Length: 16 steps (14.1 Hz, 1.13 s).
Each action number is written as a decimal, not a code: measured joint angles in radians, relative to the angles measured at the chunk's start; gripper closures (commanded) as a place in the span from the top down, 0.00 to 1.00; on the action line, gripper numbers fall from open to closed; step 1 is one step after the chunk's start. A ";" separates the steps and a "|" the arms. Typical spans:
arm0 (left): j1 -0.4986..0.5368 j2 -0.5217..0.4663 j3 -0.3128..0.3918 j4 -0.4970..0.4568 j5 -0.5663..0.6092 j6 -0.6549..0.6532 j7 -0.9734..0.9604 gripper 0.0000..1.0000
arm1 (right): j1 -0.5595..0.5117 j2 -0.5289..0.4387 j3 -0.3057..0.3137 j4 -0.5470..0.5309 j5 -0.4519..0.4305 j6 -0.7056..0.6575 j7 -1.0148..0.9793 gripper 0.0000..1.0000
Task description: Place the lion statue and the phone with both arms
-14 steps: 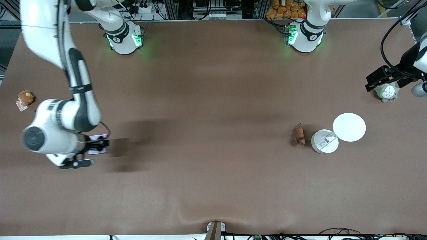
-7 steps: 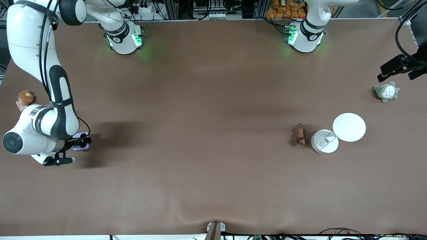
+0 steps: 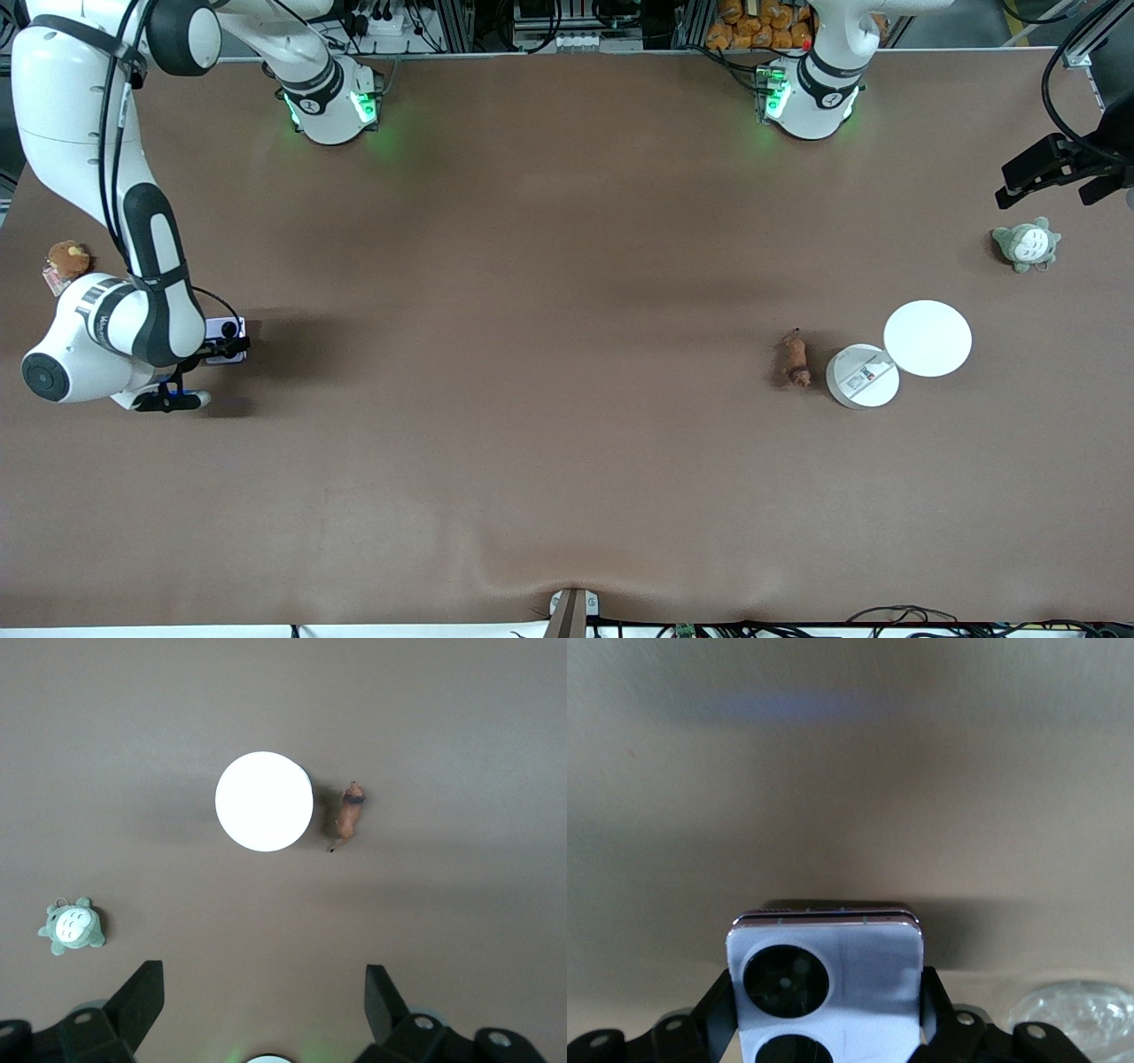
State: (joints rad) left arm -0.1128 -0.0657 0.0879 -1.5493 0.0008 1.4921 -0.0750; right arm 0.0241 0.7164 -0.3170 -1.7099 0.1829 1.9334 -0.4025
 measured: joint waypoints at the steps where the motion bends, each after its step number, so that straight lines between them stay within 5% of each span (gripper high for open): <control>1: 0.001 0.000 -0.002 0.002 0.000 -0.010 0.000 1.00 | -0.007 0.000 0.000 -0.001 0.001 -0.004 0.000 1.00; 8: -0.001 -0.013 -0.028 -0.001 0.001 -0.030 -0.001 1.00 | -0.005 -0.004 0.014 0.024 0.001 -0.007 -0.001 1.00; 13: 0.001 -0.031 -0.057 -0.029 0.001 -0.035 -0.038 1.00 | 0.032 -0.042 0.018 0.265 0.001 -0.113 -0.002 1.00; 16: 0.004 -0.039 -0.056 -0.033 0.002 -0.036 -0.064 1.00 | 0.076 -0.142 0.018 0.330 0.000 -0.198 -0.003 1.00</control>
State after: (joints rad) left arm -0.1088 -0.1050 0.0315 -1.5823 0.0023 1.4563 -0.1390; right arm 0.1005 0.5742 -0.2990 -1.3798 0.1827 1.7357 -0.4052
